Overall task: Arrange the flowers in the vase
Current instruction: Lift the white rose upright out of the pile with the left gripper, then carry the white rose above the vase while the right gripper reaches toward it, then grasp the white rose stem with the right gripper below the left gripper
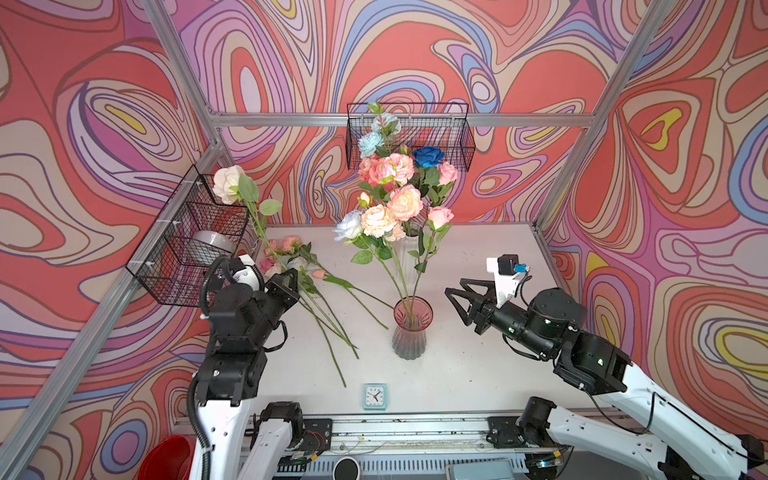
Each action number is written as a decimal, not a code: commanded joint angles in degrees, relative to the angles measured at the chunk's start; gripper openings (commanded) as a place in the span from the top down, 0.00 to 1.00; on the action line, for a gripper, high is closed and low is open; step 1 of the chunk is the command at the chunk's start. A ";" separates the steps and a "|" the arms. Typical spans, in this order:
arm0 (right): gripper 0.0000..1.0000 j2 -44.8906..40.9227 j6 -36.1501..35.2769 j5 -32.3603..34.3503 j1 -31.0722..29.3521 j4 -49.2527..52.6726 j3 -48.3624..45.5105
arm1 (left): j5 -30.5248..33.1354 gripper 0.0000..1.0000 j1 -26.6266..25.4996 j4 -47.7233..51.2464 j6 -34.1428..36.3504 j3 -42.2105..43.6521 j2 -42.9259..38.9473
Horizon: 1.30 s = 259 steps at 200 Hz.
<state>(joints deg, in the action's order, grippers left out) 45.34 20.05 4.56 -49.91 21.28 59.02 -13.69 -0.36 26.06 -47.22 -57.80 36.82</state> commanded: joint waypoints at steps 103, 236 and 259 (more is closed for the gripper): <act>0.39 22.29 -1.20 -32.65 -3.67 -5.26 20.88 | -42.36 1.00 0.27 -47.49 -15.34 2.42 0.01; 0.55 44.53 -0.61 -43.44 -9.91 -8.52 41.57 | -48.27 1.00 0.10 -66.66 -28.27 5.27 4.47; 0.79 45.42 -0.24 -43.54 -10.08 -9.24 41.99 | -48.23 1.00 0.10 -66.67 -28.45 5.28 4.61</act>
<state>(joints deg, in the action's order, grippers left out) 89.78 19.05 -37.39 -59.44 13.47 99.68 -60.66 -0.38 -35.88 -73.78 -52.71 41.60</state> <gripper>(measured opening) 0.324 0.072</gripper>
